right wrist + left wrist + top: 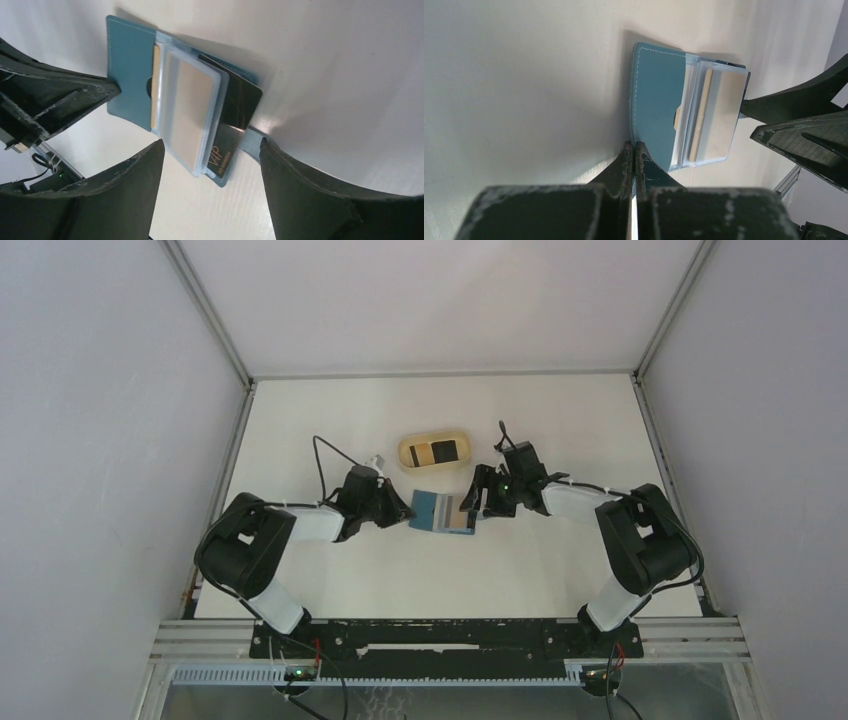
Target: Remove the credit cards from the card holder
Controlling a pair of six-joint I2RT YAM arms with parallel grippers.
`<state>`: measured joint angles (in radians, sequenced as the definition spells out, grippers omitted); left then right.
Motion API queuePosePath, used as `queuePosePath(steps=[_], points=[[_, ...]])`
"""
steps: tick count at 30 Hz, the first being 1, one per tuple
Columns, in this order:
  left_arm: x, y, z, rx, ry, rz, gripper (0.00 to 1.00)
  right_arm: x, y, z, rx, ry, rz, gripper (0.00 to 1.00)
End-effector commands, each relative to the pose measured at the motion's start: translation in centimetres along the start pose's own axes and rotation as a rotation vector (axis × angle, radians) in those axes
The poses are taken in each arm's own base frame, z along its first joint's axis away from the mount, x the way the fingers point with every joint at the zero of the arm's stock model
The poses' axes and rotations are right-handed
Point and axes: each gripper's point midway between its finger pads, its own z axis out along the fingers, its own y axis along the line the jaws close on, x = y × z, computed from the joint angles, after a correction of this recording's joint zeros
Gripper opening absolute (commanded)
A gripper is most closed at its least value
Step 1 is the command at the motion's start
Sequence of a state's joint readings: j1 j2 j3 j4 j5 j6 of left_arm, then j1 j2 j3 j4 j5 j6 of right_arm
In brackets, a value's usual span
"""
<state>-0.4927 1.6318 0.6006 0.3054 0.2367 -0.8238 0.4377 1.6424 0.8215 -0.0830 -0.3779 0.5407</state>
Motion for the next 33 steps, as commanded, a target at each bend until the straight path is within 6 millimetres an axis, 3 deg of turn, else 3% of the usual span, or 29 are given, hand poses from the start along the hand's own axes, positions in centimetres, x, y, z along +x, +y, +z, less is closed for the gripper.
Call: queuePosePath(steps=[1,16,22,27,33], points=[[0.8,1.8,0.3,-0.053,0.015,-0.002,0.00,-0.2,-1.3,0.2,0.039,-0.013,-0.025,0.78],[1.1,1.9,0.5,-0.055,0.030,-0.004,0.00,-0.7,-0.3,1.4,-0.089,-0.059,0.024,0.66],[1.2,2.0,0.5,-0.058,0.033,-0.004,0.00,-1.8,-0.7,0.1,-0.087,-0.130,0.019,0.52],[1.3,2.0,0.6,-0.055,0.035,-0.004,0.00,-2.2,-0.9,-0.1,-0.091,-0.148,0.021,0.32],[1.4,2.1,0.5,-0.056,0.038,-0.005,0.00,-2.1,-0.6,0.4,-0.119,-0.140,0.031,0.31]])
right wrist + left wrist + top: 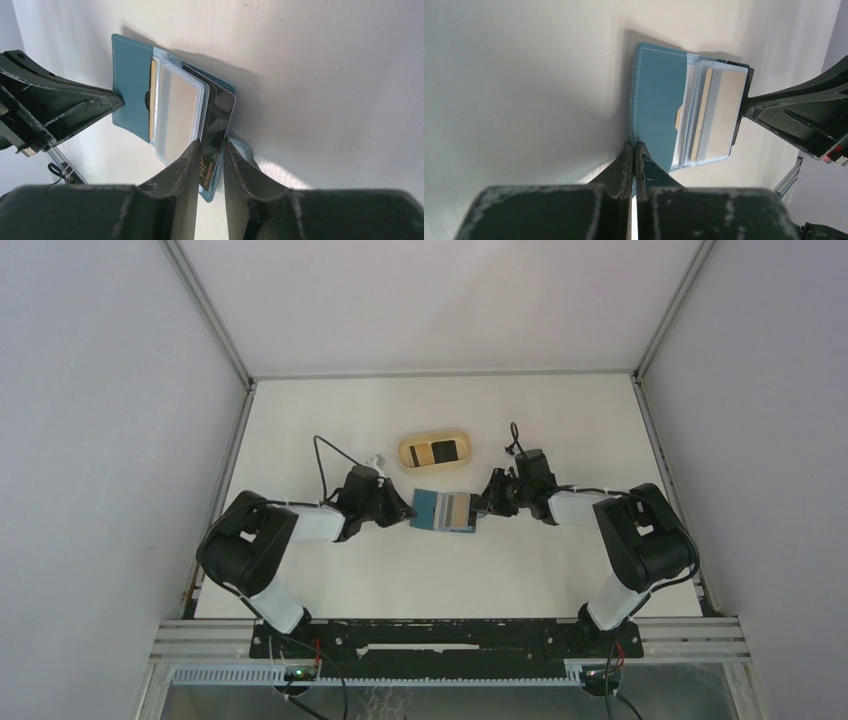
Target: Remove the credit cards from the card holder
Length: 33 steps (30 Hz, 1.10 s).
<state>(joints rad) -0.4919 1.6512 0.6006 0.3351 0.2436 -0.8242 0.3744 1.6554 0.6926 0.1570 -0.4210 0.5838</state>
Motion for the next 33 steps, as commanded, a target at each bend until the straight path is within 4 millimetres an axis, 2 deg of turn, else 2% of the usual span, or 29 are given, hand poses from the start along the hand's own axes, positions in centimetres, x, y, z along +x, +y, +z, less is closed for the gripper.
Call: queuePosePath(steps=[1,8,12,16,24,33], points=[[1.4,2.1,0.1,-0.067,0.040,-0.006,0.00,-1.5,1.3,0.1,-0.059,-0.052,-0.015,0.31],[1.6,2.2,0.3,-0.067,0.046,-0.009,0.00,-1.2,1.2,0.4,-0.065,-0.041,-0.007,0.37],[1.7,2.2,0.3,-0.065,0.048,-0.011,0.00,-1.0,1.1,0.6,-0.066,-0.031,-0.001,0.37],[1.7,2.2,0.3,-0.066,0.048,-0.010,0.00,-1.1,1.4,0.5,-0.077,-0.035,-0.002,0.29],[1.7,2.4,0.3,-0.070,0.048,-0.010,0.00,-1.4,2.0,0.1,-0.098,-0.042,-0.009,0.00],[1.7,2.4,0.2,-0.075,0.045,-0.005,0.00,-2.5,2.3,-1.2,-0.111,-0.071,-0.023,0.00]])
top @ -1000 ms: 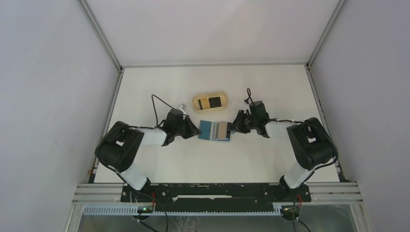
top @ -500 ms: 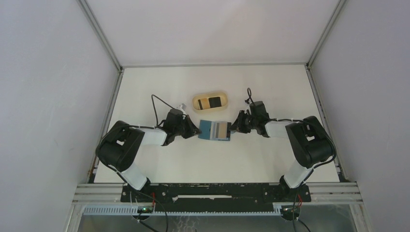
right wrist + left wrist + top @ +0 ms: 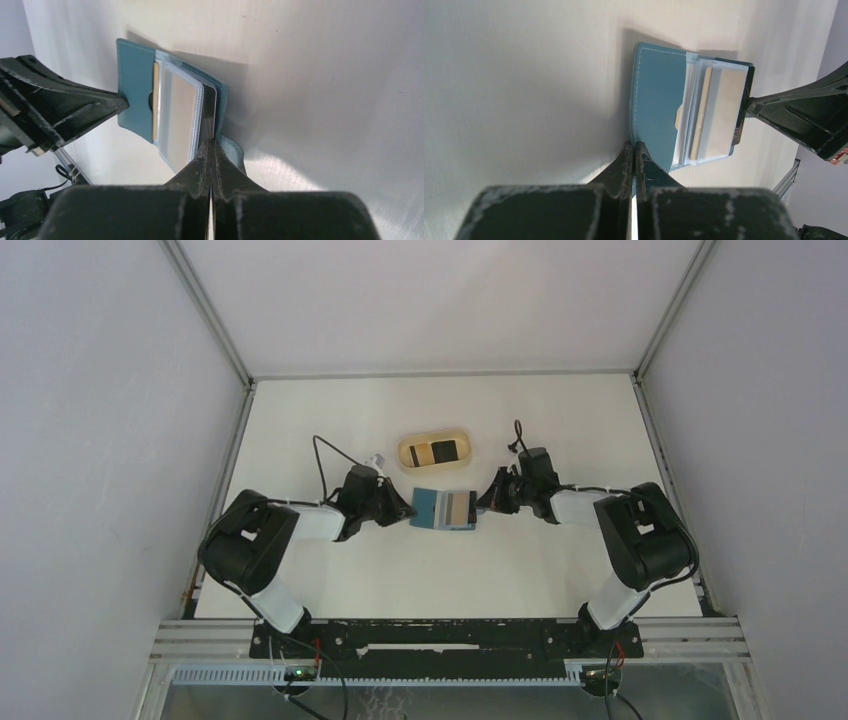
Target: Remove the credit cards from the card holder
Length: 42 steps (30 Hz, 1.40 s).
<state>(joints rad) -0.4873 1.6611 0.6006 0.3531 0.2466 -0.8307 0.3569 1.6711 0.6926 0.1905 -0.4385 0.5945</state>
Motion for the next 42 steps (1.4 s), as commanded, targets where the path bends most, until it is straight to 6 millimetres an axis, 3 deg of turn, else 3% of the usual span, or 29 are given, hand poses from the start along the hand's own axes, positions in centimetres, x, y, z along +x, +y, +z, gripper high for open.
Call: queuePosePath(steps=[1,23,42], points=[[1.8,2.5,0.0,-0.082,0.050,0.003,0.00,-2.1,2.5,-1.5,-0.096,-0.061,-0.038,0.00],[1.5,2.4,0.0,-0.091,0.047,0.014,0.00,-3.2,0.5,-4.2,-0.079,-0.093,-0.047,0.00],[1.3,2.4,0.0,-0.093,0.045,0.015,0.00,-0.7,1.6,-1.0,-0.142,0.007,-0.011,0.00]])
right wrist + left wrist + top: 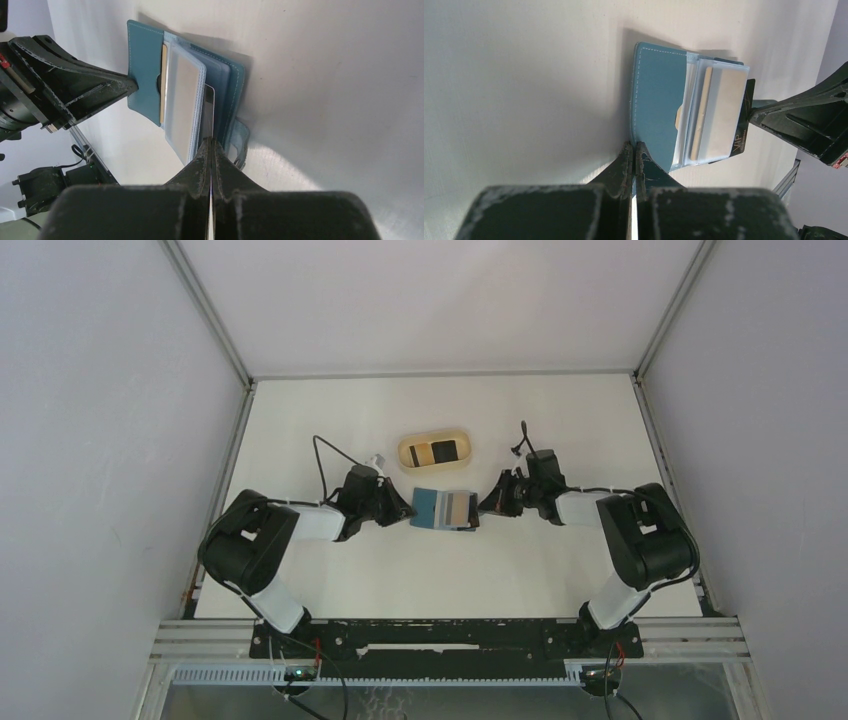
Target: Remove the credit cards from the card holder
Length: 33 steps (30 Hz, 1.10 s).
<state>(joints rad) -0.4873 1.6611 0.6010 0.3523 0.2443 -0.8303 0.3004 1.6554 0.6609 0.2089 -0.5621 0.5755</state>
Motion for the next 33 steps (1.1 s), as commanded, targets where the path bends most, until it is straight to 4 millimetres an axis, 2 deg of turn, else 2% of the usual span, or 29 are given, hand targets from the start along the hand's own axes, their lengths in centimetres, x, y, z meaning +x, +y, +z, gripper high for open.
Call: queuePosePath(steps=[1,4,11,21,33], points=[[1.3,2.4,0.0,-0.093,0.046,0.015,0.00,-1.0,1.6,0.3,-0.064,-0.022,-0.027,0.00],[1.3,2.5,0.0,-0.093,0.047,0.013,0.00,-0.9,1.7,0.3,-0.068,-0.018,-0.028,0.00],[1.5,2.7,0.0,-0.097,0.049,0.013,0.00,-0.8,1.7,0.4,-0.074,-0.011,-0.022,0.10],[1.6,2.8,-0.1,-0.099,0.050,0.011,0.00,-0.6,1.5,0.7,-0.079,-0.001,-0.013,0.32],[1.6,2.9,-0.2,-0.101,0.046,0.010,0.00,0.1,0.9,1.2,-0.056,0.021,-0.006,0.37]])
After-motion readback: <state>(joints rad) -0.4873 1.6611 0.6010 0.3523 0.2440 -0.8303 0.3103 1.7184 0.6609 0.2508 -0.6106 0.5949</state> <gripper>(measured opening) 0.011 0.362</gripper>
